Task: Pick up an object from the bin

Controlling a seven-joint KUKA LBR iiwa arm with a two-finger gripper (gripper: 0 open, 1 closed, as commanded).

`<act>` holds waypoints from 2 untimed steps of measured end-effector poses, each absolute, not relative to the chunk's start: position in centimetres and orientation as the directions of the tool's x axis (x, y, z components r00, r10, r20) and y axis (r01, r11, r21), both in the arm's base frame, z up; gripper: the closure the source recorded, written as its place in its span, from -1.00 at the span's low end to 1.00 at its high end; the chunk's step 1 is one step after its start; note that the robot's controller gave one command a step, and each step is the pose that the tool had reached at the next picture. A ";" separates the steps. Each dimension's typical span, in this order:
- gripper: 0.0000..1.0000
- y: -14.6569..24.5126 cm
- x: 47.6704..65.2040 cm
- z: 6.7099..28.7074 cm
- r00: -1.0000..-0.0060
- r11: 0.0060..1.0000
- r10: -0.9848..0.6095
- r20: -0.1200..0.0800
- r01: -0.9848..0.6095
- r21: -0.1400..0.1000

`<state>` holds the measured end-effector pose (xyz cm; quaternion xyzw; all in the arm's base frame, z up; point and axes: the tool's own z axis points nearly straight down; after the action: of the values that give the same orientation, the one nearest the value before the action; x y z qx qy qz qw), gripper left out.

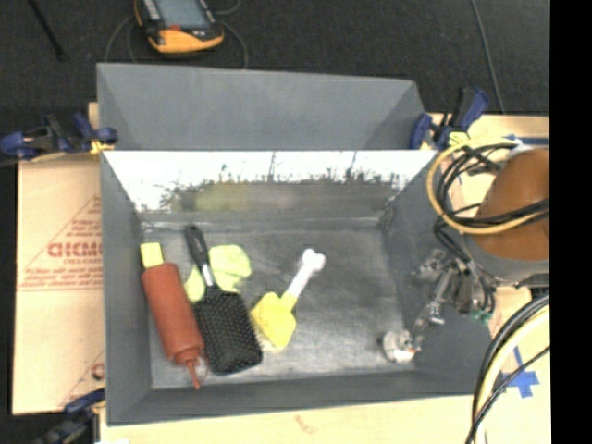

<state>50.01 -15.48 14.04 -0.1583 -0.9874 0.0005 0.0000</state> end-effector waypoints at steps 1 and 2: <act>-1.00 -15.7 48.2 13.3 -0.998 0.998 -0.069 -0.003 -0.069 -0.002; -1.00 -16.2 48.1 7.1 -0.991 0.991 -0.131 -0.015 -0.131 -0.004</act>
Offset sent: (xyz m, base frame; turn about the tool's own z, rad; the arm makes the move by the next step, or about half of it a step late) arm -0.0238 -0.0071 -0.0704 -0.4520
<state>48.13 -16.22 7.11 0.0658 -0.9978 0.0015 -0.0076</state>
